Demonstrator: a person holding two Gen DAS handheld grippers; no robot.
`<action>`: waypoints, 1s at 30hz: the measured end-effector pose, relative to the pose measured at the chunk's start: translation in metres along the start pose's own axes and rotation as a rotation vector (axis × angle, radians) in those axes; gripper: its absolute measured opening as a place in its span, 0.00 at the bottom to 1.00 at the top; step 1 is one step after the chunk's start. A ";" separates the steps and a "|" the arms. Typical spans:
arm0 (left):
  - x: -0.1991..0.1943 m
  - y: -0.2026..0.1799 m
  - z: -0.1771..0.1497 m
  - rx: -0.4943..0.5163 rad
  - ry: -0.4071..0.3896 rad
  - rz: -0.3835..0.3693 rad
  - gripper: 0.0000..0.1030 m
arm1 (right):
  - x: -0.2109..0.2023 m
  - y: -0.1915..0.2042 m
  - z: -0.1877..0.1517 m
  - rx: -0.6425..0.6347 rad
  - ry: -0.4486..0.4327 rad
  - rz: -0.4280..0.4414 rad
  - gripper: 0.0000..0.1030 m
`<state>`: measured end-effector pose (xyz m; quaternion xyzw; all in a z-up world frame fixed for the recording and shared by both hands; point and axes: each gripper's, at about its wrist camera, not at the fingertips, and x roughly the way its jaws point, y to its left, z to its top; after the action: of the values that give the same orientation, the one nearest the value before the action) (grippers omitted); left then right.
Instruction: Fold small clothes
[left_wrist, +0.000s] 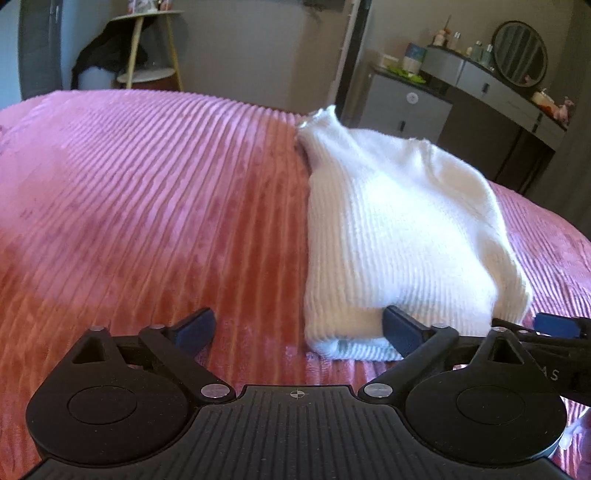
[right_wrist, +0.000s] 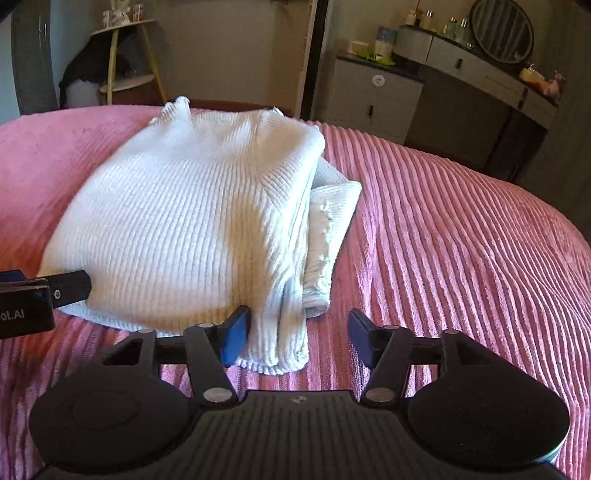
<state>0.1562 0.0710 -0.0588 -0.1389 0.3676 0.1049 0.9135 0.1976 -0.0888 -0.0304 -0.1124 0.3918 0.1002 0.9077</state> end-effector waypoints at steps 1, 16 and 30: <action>0.002 0.000 0.000 -0.001 0.001 0.000 1.00 | 0.002 -0.001 0.000 0.003 0.006 -0.005 0.66; -0.046 -0.027 -0.022 0.129 0.015 0.040 1.00 | -0.067 -0.016 -0.049 0.054 0.052 0.141 0.96; -0.107 -0.009 -0.028 0.075 -0.062 0.012 1.00 | -0.103 0.003 -0.047 0.077 0.029 0.101 0.96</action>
<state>0.0651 0.0431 -0.0019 -0.0993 0.3437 0.1007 0.9284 0.0952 -0.1091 0.0137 -0.0588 0.4138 0.1290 0.8993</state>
